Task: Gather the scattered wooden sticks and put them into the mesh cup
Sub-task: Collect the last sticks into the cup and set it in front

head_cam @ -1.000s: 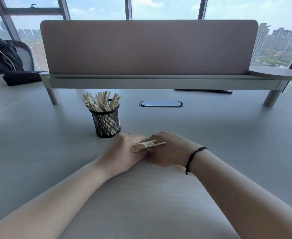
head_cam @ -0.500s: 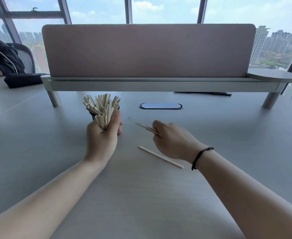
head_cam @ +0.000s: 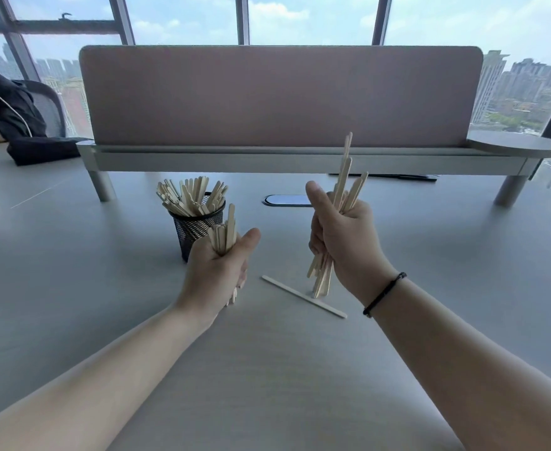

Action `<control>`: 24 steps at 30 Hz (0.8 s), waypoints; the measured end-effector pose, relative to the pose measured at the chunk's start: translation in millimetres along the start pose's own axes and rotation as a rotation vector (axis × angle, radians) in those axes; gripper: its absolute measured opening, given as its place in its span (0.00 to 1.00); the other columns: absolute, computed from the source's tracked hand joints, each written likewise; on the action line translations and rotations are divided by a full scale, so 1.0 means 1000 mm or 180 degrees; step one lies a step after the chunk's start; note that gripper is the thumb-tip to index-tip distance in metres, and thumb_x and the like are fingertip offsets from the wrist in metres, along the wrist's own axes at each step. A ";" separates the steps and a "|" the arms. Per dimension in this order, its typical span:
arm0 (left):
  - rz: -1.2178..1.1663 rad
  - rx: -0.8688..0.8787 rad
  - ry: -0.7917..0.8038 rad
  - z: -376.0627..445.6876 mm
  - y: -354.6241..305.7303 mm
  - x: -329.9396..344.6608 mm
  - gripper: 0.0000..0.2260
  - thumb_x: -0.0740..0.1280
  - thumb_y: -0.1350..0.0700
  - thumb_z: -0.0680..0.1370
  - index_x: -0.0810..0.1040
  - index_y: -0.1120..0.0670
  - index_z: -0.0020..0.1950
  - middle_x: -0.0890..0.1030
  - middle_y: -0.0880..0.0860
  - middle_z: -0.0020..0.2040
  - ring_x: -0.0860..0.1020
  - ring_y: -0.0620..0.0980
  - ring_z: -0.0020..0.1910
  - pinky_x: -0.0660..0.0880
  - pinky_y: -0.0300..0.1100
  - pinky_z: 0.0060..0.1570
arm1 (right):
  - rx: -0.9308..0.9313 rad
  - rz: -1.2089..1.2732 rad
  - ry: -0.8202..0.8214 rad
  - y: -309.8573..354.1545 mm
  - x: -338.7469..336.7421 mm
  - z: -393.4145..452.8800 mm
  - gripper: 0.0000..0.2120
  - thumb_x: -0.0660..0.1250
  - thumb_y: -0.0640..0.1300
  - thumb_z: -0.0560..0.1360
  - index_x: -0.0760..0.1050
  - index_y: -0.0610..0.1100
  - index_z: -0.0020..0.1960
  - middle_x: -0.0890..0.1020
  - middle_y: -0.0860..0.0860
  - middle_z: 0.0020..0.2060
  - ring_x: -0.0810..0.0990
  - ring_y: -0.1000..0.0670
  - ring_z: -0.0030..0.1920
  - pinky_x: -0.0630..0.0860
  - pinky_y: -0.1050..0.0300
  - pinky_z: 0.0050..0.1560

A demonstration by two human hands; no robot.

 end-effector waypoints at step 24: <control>0.0254 -0.0088 -0.0181 0.004 0.005 -0.008 0.23 0.69 0.45 0.77 0.63 0.51 0.27 0.65 0.50 0.21 0.64 0.53 0.20 0.65 0.47 0.29 | -0.0032 -0.4075 0.1701 -0.027 0.030 -0.018 0.18 0.76 0.60 0.68 0.80 0.45 0.41 0.78 0.52 0.31 0.79 0.49 0.35 0.77 0.55 0.37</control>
Point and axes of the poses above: each hand's wrist, its own z-axis towards the middle knuckle, its own x-axis out of the palm, y = z × x, the point moved 7 cm from there along z, towards the middle knuckle
